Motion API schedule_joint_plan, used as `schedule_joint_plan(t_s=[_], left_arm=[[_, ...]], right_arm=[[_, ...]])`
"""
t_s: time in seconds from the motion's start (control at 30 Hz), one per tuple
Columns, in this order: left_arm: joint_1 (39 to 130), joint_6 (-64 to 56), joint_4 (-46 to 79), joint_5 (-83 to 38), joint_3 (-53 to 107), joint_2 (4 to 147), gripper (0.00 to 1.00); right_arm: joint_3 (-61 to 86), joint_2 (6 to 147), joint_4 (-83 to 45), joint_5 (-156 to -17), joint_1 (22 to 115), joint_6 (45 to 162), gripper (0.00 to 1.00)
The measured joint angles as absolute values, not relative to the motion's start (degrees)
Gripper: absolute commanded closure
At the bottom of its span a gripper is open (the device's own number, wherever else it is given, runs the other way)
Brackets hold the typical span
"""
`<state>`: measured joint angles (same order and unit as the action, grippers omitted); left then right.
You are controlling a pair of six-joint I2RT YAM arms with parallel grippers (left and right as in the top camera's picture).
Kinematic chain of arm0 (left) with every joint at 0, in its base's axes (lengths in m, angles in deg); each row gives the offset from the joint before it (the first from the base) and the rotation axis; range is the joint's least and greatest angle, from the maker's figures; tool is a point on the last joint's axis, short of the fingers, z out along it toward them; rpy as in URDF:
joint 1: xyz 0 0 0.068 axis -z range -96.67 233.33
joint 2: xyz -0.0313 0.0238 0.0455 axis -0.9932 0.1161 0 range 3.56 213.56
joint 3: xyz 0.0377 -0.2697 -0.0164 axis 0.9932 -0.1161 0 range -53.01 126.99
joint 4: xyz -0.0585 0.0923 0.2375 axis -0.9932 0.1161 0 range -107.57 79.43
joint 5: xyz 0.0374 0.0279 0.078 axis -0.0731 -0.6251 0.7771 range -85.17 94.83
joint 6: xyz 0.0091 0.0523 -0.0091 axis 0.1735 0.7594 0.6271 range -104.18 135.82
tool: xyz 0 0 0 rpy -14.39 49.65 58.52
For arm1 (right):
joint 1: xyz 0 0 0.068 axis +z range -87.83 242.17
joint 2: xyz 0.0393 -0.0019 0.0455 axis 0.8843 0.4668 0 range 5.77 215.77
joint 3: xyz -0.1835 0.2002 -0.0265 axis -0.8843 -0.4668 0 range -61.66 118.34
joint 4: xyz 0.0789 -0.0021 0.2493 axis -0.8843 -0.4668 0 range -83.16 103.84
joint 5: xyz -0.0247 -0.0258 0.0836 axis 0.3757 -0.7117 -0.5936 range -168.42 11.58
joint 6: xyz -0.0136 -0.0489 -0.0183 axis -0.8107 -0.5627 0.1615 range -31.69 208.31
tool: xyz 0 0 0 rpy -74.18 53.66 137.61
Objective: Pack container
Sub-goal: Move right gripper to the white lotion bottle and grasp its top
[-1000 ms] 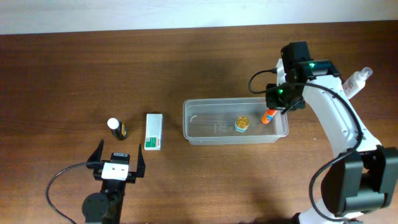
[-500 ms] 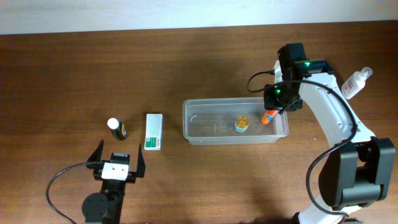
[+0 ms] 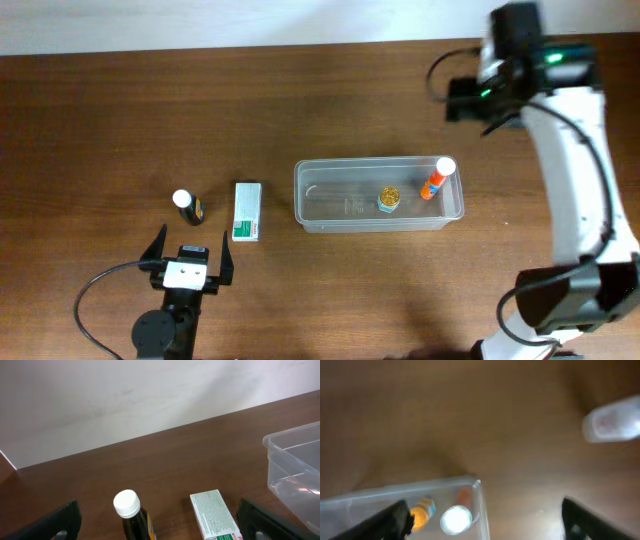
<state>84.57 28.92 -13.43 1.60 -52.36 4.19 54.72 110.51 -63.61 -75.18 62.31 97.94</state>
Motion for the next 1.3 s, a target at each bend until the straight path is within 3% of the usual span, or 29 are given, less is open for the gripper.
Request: schedule_joint_plan(t_s=[0.23,0.4,0.9,1.3], left_arm=[[84.57,28.92,-13.43,1.6,-52.36,4.19,0.01],[84.57,28.92,-13.43,1.6,-52.36,4.19,0.01],[84.57,28.92,-13.4,1.6,-52.36,4.19,0.01],[84.57,28.92,-13.4,1.6,-52.36,4.19,0.01]], right_arm=[[61.49,110.8,-63.61,-78.87,42.36,93.72,0.02],[61.51,113.01,-60.66,-84.38,34.99,90.31,0.02],[61.51,128.09,-49.58,-87.15,32.26,75.8,0.02],[61.51,132.44,-48.9,-87.15,29.59,69.42,0.02]])
